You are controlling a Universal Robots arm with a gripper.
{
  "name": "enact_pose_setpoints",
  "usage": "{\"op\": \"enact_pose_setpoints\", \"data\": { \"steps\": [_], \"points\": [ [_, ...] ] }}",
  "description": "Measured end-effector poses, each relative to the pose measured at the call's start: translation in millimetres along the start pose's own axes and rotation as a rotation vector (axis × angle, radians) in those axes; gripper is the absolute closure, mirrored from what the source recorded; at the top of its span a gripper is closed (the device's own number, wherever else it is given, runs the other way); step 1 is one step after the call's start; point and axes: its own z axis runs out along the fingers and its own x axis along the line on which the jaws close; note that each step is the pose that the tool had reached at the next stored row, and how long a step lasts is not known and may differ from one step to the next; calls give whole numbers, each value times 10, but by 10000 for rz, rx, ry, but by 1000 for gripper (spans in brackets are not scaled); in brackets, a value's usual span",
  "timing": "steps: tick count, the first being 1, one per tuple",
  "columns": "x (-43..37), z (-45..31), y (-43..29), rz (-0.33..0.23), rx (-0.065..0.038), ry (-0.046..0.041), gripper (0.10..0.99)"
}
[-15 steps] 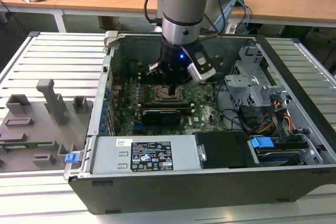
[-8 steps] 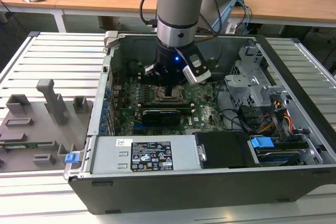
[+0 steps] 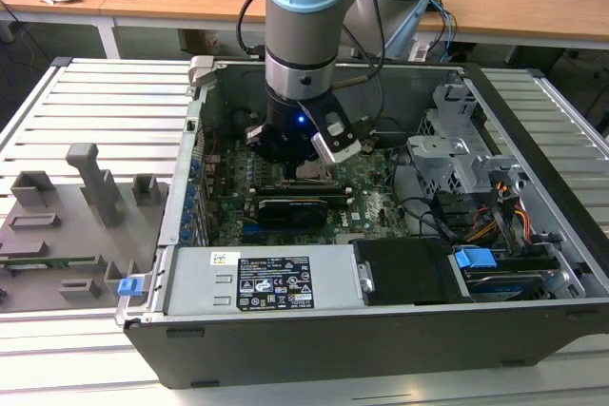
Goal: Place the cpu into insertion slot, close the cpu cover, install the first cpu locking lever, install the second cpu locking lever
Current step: 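Install the second cpu locking lever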
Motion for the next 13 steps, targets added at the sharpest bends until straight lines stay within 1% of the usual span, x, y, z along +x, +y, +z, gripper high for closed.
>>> {"op": "enact_pose_setpoints", "data": {
  "steps": [1,2,3,9,11,13],
  "points": [
    [5,-5,-38,-1,-67,-5,980],
    [24,-6,-48,1,-209,-16,980],
    [38,25,-55,0,-268,-20,980],
    [51,135,-74,-2,-295,-21,980],
    [53,153,-78,-1,-311,-22,980],
    [56,166,-85,-3,-397,-28,980]
  ]
}}
